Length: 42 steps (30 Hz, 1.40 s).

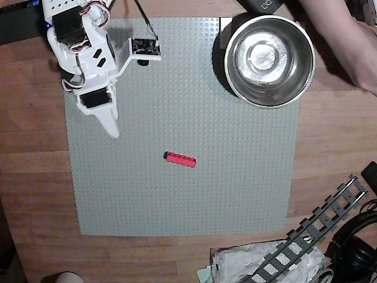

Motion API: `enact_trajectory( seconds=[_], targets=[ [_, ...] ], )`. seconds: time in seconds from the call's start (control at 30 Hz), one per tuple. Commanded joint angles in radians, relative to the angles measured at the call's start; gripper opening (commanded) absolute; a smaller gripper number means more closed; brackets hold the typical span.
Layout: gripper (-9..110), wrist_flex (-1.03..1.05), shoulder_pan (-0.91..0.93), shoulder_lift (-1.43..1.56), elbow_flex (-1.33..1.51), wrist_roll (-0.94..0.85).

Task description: Grasp a lego block and put it in the bin.

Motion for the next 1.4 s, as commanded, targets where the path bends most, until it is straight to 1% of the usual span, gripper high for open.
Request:
enact_trajectory(
  seconds=[0.0,0.2,0.3,0.47,0.73,0.83,1.07,1.23,1.37],
  targets=[
    [15,-0.051,-0.011,-0.121,-0.123,0.052],
    [15,-0.061,-0.091,-0.400,-0.359,0.152],
    [15,-0.058,-0.141,-0.609,-0.503,0.242],
    [17,-0.077,-0.222,-0.923,-0.663,0.376],
    [18,-0.245,-0.270,-1.296,-0.765,0.512],
    [18,-0.281,-0.259,-1.447,-0.847,0.546],
    [18,-0.281,-0.268,-1.717,-1.065,0.600],
    [18,-0.267,-0.272,-1.859,-1.190,0.612],
    [18,-0.212,-0.272,-1.957,-1.290,0.617]
  ],
)
